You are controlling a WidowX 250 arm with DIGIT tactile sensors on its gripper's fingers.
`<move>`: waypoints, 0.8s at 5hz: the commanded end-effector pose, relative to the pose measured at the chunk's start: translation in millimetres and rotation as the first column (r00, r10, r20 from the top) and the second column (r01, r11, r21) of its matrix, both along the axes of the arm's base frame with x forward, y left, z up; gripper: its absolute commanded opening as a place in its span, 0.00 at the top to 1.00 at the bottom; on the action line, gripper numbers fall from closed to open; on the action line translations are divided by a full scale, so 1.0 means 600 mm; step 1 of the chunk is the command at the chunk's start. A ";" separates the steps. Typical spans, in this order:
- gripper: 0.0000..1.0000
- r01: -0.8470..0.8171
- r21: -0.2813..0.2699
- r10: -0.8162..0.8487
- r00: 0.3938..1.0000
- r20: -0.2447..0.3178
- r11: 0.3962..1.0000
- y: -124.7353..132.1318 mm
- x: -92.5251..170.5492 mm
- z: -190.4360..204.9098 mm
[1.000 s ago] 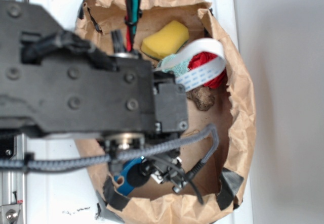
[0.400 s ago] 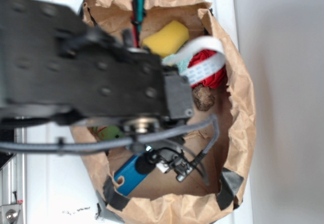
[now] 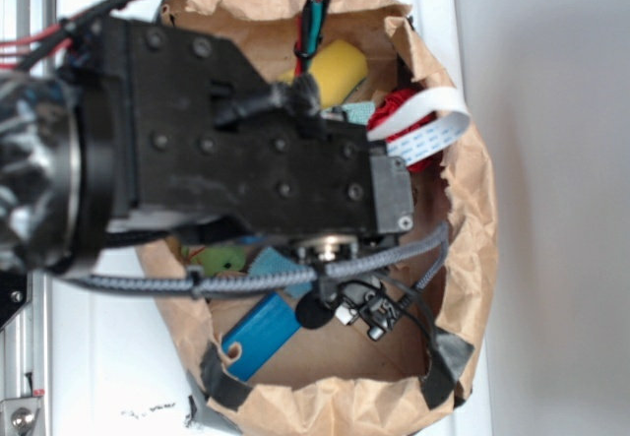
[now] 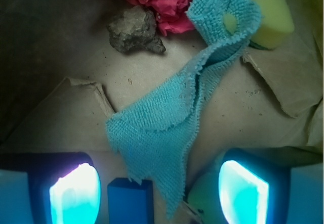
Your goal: Grab the blue block.
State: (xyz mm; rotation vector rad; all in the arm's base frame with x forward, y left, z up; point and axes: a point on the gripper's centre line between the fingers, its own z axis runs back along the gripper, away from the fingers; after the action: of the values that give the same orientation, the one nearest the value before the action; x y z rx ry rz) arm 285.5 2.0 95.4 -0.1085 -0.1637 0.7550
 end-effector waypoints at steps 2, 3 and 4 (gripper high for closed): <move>0.00 0.004 -0.004 -0.004 1.000 0.008 1.000 -0.024 -0.065 0.018; 0.00 0.000 -0.015 0.001 1.000 0.008 1.000 -0.028 -0.025 0.023; 0.00 -0.008 -0.017 0.008 1.000 0.015 1.000 -0.028 0.001 0.023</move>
State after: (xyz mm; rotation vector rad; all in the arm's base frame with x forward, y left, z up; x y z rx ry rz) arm 279.9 -18.3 94.9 -0.1065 -0.1265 0.7800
